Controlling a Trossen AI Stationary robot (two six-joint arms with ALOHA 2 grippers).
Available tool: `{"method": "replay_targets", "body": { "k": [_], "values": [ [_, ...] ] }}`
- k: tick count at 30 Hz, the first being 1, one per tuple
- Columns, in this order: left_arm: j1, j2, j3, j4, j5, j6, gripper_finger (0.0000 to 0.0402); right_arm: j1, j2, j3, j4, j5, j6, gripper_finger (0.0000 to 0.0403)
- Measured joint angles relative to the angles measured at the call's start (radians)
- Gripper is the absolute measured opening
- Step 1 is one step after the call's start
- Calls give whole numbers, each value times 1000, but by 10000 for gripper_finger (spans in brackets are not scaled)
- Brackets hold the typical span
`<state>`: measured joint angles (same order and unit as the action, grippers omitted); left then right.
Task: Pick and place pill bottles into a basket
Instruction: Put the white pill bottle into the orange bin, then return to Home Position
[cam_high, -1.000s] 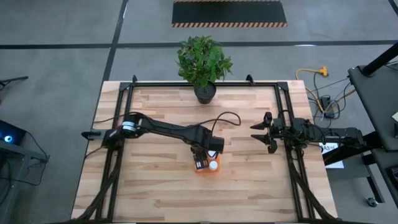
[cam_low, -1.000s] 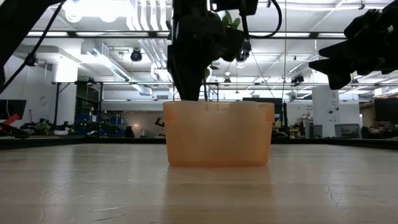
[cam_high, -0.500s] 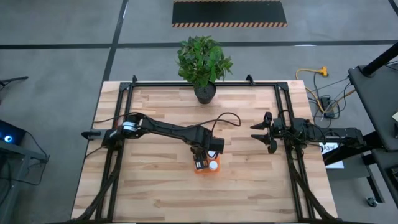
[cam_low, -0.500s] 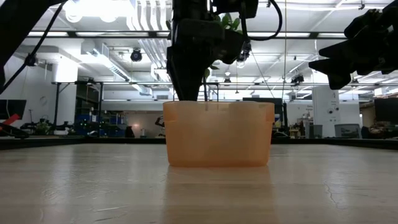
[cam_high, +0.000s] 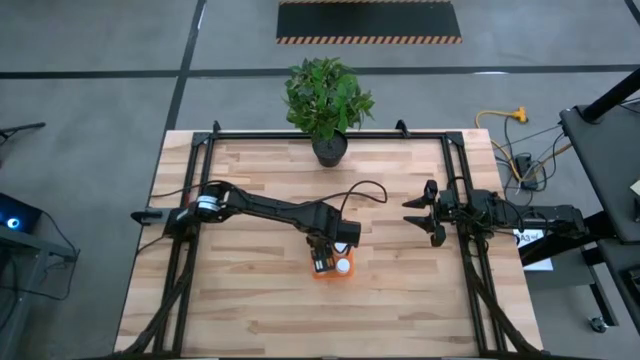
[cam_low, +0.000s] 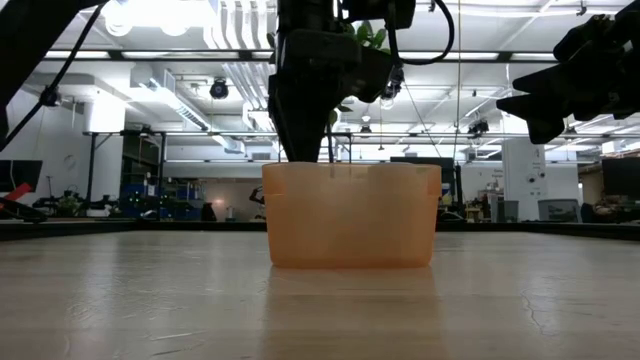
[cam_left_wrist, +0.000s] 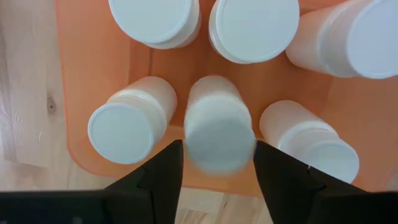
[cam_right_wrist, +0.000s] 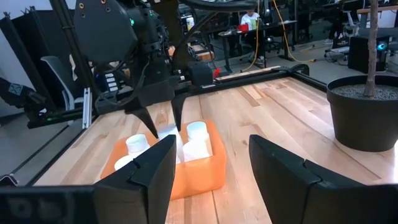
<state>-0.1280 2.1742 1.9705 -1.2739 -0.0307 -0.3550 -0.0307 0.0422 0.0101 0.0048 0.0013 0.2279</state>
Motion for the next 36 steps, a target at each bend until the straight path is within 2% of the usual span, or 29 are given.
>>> {"method": "replay_targets", "body": {
  "k": [8,32,36],
  "values": [
    [0,-1,0,0,0,0,210,0,0,0,0,0,0,192],
    [-3,-41,2,-3,7,-5,212,0,0,0,0,0,0,192],
    [-17,-76,2,5,46,75,212,0,0,0,0,0,0,192]
  ]
}}
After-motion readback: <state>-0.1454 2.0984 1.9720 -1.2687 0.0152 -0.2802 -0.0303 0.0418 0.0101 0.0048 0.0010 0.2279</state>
